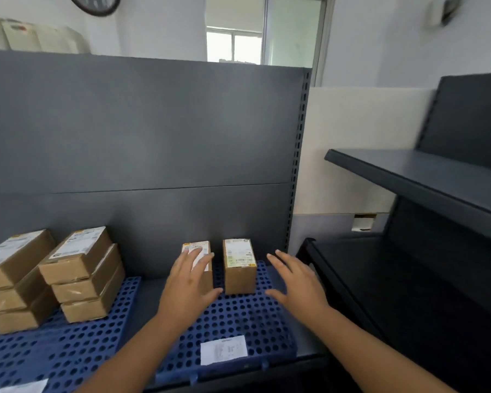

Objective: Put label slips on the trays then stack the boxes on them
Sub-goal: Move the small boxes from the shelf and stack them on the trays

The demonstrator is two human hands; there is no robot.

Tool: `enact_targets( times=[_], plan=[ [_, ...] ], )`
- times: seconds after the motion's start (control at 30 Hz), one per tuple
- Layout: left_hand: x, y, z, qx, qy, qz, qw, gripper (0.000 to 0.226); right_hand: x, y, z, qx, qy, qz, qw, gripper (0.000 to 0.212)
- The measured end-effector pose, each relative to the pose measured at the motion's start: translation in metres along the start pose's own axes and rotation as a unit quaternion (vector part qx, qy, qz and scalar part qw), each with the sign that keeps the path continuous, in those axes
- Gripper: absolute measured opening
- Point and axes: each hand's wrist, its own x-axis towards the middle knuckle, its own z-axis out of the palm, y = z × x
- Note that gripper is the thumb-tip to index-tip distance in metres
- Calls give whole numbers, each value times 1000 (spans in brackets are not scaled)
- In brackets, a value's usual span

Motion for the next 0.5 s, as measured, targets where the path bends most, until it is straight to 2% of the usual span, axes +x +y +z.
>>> enact_targets(
  times=[0.27, 0.5],
  plan=[
    [21, 87, 16, -99, -57, 155, 981, 82, -71, 13, -65, -50, 64, 128, 988, 77],
    [-5, 184, 47, -213, -132, 297, 921, 82, -192, 10, -114, -105, 116, 283, 946, 74]
  ],
)
